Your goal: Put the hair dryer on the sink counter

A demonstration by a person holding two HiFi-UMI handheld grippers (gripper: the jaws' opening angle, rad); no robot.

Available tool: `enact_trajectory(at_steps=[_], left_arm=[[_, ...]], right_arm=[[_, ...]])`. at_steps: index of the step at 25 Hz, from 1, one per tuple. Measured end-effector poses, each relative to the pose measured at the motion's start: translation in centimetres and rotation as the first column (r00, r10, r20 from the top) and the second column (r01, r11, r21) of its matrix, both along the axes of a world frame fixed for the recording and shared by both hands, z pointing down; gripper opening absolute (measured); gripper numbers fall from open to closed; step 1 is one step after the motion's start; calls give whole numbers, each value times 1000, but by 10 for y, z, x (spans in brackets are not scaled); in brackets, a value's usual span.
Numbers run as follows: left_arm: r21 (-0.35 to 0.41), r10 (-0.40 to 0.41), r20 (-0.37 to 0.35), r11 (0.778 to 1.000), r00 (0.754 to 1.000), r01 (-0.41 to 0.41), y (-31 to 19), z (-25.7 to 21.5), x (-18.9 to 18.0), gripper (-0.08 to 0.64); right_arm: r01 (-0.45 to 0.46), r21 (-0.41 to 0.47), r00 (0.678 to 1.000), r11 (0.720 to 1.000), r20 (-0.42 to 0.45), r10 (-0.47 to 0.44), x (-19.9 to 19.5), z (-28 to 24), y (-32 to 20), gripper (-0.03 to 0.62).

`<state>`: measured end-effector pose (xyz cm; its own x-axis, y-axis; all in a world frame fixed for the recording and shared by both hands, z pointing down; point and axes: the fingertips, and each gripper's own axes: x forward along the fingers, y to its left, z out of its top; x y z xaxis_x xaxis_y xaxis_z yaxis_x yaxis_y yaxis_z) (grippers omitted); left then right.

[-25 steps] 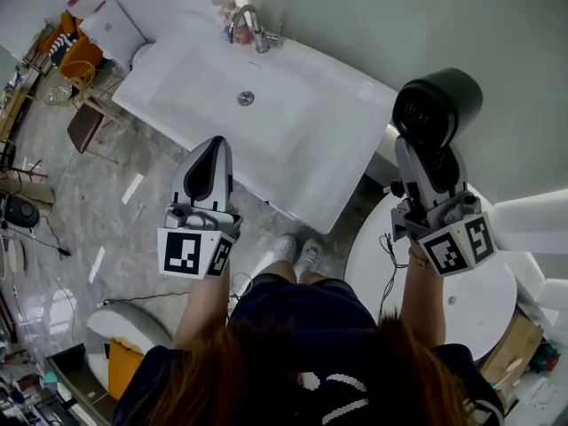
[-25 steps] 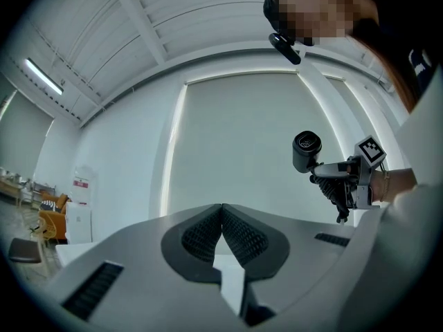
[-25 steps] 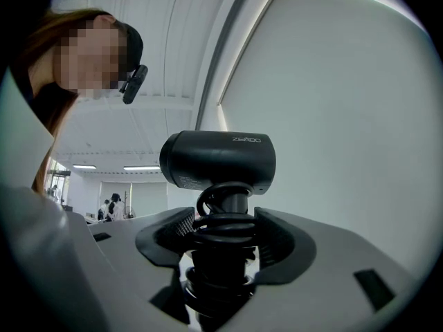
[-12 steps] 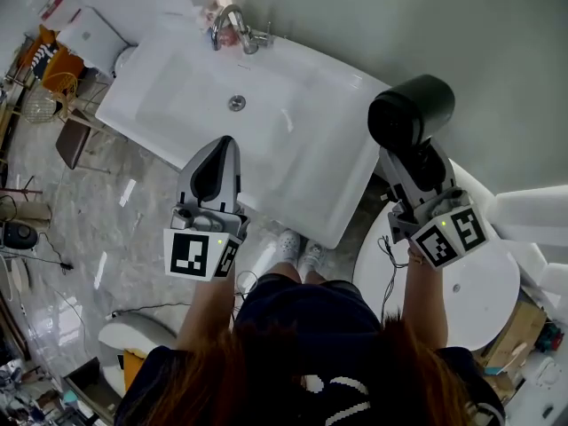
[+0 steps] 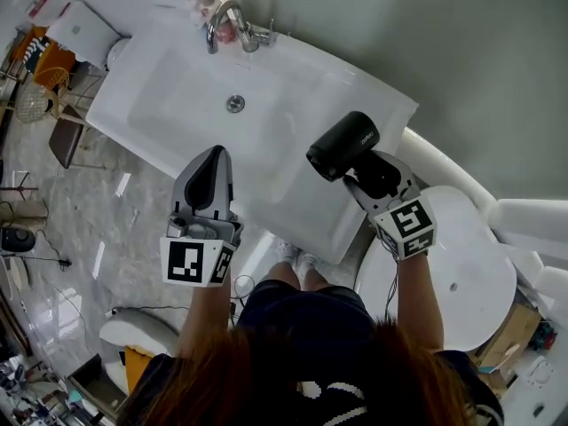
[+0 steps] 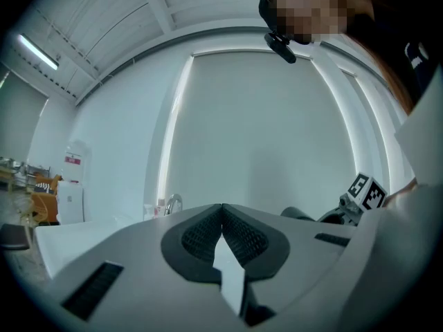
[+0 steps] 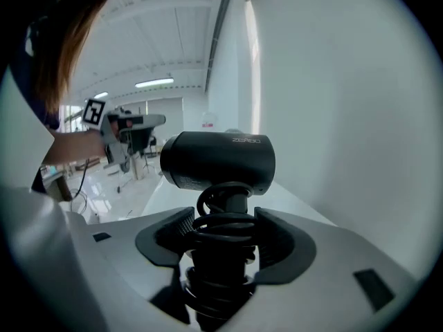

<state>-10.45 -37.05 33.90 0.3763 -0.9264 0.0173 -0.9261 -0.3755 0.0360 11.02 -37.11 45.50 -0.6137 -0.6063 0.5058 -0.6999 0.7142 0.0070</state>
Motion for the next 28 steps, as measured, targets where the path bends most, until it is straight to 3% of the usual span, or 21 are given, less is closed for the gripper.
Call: enact_trajectory(at_steps=[4,9,14,20,24,28], left_arm=[[-25,-7,-3,1000,1000,7,-7,13,-5,18],[-57,-7,-3,998,1000,7,-20,35,-8,18],[-99,-2,7,995,1000,3,-32,63,-3,18],[-120,9,8,993,1000,-8,-35,74,0,18],[-147,18,22,989,1000,-15,-30,85,2,18],[-164,16,9,986,1000,-15,-26,90,5,18]], right_arm=[[79,-83,983,993,-158,-91,-7,50,-7,285],[162,-204,925,965,-310,-221,-4,103,-10,287],[199,-318,880,927,-358,-311,-7,138,-12,287],[227,-384,793,895,-460,-399,-3,163,-9,288],[213,-404,799,890,-452,-397,-2,168,-12,288],[196,-418,772,887,-492,-403,3,180,-10,291]])
